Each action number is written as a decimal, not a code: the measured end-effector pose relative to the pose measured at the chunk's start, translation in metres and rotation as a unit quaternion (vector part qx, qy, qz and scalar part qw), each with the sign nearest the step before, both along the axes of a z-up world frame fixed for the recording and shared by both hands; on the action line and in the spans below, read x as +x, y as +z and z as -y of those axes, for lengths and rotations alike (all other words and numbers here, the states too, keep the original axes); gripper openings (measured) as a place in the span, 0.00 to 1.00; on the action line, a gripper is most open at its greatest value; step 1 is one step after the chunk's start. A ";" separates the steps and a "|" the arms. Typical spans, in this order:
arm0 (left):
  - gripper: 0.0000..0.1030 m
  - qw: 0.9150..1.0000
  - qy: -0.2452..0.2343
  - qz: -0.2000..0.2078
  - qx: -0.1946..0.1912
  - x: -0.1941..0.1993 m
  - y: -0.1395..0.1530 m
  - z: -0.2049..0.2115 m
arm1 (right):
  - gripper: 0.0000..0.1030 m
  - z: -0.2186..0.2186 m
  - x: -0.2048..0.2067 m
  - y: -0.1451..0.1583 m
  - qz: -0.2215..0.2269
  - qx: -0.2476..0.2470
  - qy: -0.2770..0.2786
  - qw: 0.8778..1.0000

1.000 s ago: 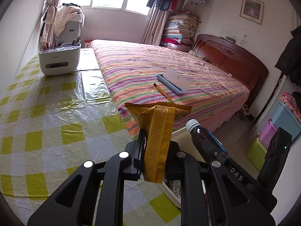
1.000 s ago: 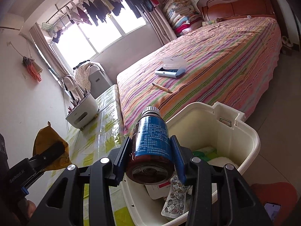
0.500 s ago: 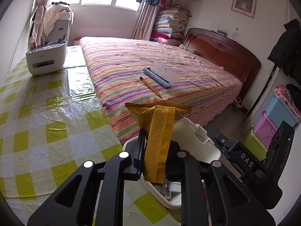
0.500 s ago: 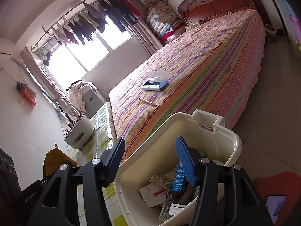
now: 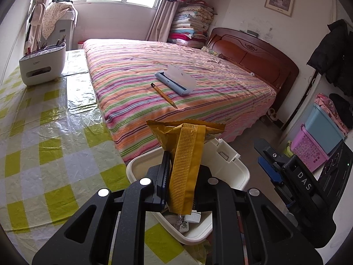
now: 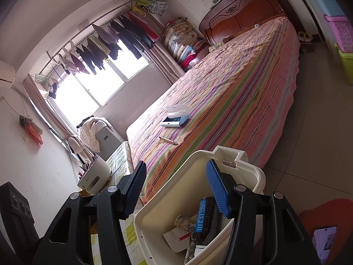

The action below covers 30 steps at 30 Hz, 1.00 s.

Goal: Collect trash
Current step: 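Open the left gripper over the white bin to drop the yellow wrapper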

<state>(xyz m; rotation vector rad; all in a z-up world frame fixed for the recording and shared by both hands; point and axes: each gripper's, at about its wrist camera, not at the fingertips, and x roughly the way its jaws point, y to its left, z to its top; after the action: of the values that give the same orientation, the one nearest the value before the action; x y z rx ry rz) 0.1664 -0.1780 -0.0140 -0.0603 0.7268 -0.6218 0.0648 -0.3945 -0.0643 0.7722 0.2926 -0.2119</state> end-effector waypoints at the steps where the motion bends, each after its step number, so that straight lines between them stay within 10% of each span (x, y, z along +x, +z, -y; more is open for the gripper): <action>1: 0.16 1.000 -0.002 0.000 0.001 0.000 -0.001 0.002 | 0.54 0.001 -0.002 0.001 0.003 0.000 -0.004 1.000; 30: 0.17 0.999 -0.038 -0.029 0.001 0.005 -0.018 0.036 | 0.58 0.009 -0.029 0.001 0.036 0.008 -0.029 0.999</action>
<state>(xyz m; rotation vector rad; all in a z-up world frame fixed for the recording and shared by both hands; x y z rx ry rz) 0.1710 -0.2143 -0.0319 -0.0497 0.7884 -0.6949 0.0359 -0.4033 -0.0635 0.8028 0.2030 -0.2363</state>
